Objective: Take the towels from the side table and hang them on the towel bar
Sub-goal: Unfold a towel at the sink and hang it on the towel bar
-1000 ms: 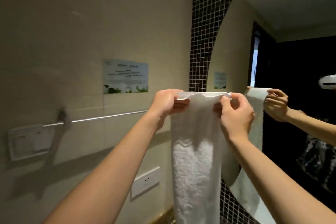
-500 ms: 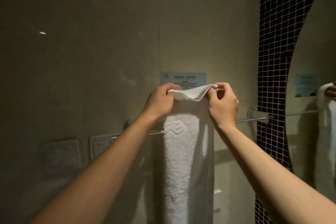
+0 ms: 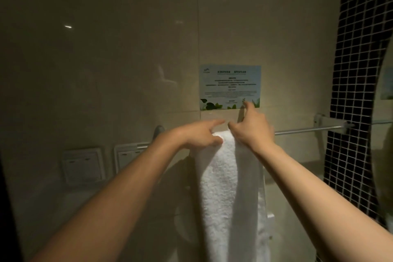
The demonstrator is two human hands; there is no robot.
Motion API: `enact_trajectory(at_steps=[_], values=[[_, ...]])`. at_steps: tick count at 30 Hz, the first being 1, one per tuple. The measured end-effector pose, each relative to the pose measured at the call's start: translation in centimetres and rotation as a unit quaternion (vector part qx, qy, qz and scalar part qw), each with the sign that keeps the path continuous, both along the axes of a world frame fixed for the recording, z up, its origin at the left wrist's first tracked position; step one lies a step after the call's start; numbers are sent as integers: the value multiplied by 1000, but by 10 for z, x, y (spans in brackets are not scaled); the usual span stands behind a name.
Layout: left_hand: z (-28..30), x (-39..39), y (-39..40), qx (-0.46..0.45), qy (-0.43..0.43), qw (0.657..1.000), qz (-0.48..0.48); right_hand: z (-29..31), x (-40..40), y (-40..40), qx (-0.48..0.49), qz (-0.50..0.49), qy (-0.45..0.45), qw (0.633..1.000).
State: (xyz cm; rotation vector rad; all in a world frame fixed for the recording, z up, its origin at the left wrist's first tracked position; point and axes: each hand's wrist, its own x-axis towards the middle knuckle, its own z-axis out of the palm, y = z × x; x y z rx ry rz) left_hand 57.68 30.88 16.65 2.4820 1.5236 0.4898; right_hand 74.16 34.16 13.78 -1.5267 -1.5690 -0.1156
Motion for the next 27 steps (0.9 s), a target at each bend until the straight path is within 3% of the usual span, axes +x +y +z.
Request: enact_trajectory(at_steps=[4, 9, 13, 18, 21, 24, 27], values=[[-3, -6, 6, 90, -46, 995, 22, -4, 6, -3, 122, 13, -40, 992], [-6, -13, 6, 124, -84, 989, 20, -10, 26, -11, -13, 188, -58, 980], [-2, -13, 7, 152, -62, 986, 28, -8, 28, -12, -1, 213, -6, 977], [20, -17, 16, 218, -45, 974, 54, 11, 11, 2, 51, 189, -1, 981], [23, -14, 24, 237, 11, 969, 73, 12, 1, 15, 62, 148, -48, 986], [15, -6, 22, 222, 10, 973, 57, 7, 0, 17, 66, 72, -70, 993], [10, -3, 13, 176, -10, 984, 28, 3, 7, 5, 170, 0, -79, 982]])
